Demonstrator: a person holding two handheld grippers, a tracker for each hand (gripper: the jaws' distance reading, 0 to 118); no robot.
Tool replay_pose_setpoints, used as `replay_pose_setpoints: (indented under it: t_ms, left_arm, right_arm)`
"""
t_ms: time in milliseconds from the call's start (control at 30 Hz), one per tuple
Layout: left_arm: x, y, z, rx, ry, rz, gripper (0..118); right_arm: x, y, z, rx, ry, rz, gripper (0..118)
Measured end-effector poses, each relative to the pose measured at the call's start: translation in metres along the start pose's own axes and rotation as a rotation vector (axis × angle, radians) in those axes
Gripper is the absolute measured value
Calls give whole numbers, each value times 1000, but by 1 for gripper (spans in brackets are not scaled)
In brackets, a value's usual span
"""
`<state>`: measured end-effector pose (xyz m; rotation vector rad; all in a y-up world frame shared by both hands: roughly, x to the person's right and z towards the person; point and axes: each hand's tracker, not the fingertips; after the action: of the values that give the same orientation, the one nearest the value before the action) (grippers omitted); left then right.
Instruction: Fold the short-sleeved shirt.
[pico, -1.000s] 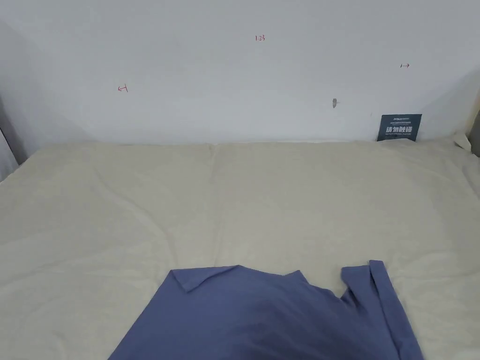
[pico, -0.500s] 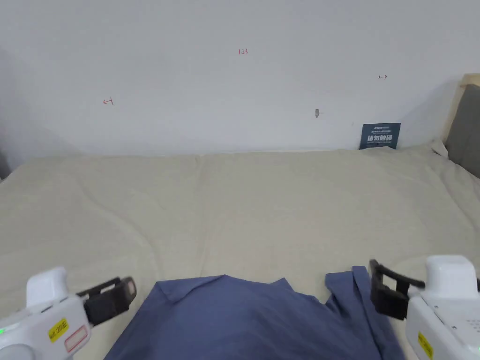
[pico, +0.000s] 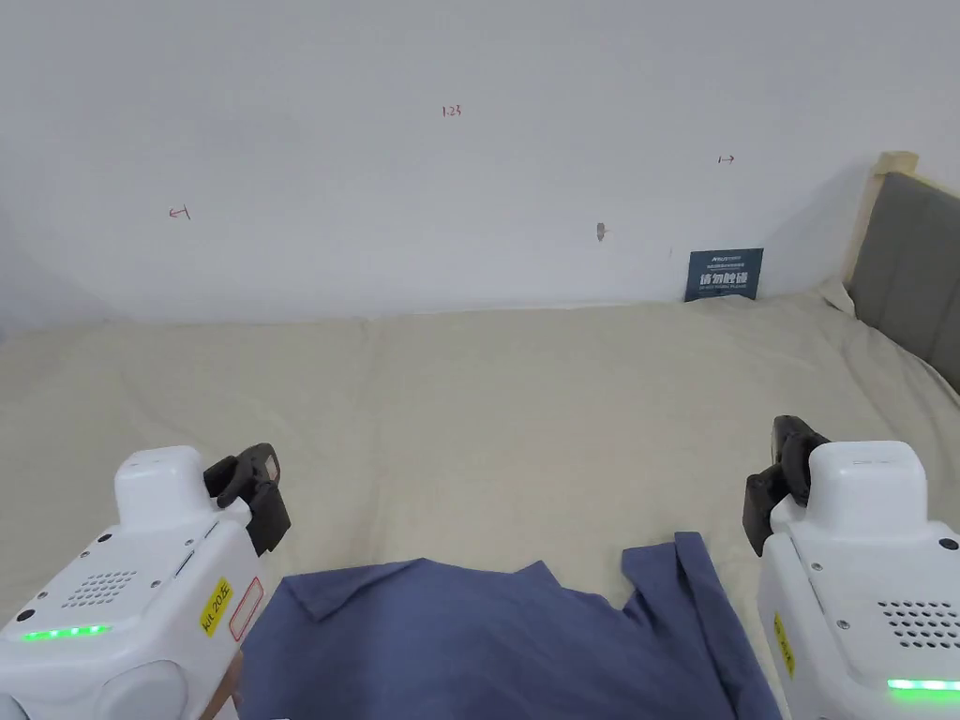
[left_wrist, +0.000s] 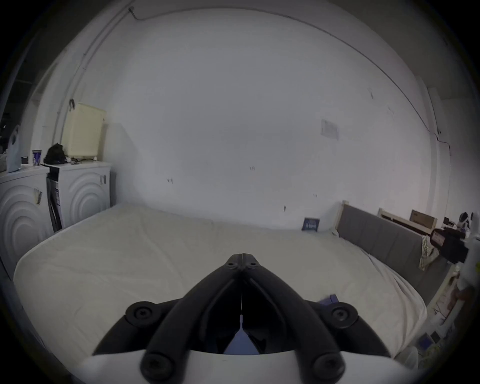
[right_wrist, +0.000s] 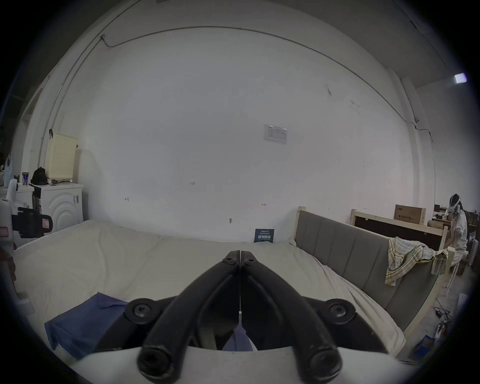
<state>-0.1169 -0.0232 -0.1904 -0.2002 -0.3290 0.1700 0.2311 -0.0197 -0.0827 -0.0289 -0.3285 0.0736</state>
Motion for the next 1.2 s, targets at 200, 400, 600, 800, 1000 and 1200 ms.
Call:
replay_pose_setpoints:
  t_ms: [200, 400, 600, 800, 1000, 1200]
  left_arm:
    - [-27, -12, -63, -306, -31, -20, 0]
    - [-59, -45, -151, -576, -5, -72, 2]
    - [-85, -93, -227, -851, 63, -56, 83]
    - [-90, -142, -270, -886, 141, -128, 87]
    - [-79, -171, -281, -921, 143, -186, 78]
    - [-75, -154, -268, -848, 70, -152, 7]
  right_arm:
    - [7, -16, -13, -53, 3, -21, 0]
    - [13, -38, -39, -127, -18, 1, 0]
    - [19, -68, -71, -215, -30, -2, 0]
    - [26, -91, -95, -299, -41, -6, 0]
    - [32, -107, -106, -357, -61, -13, 0]
    - [44, -124, -117, -456, -82, -11, 0]
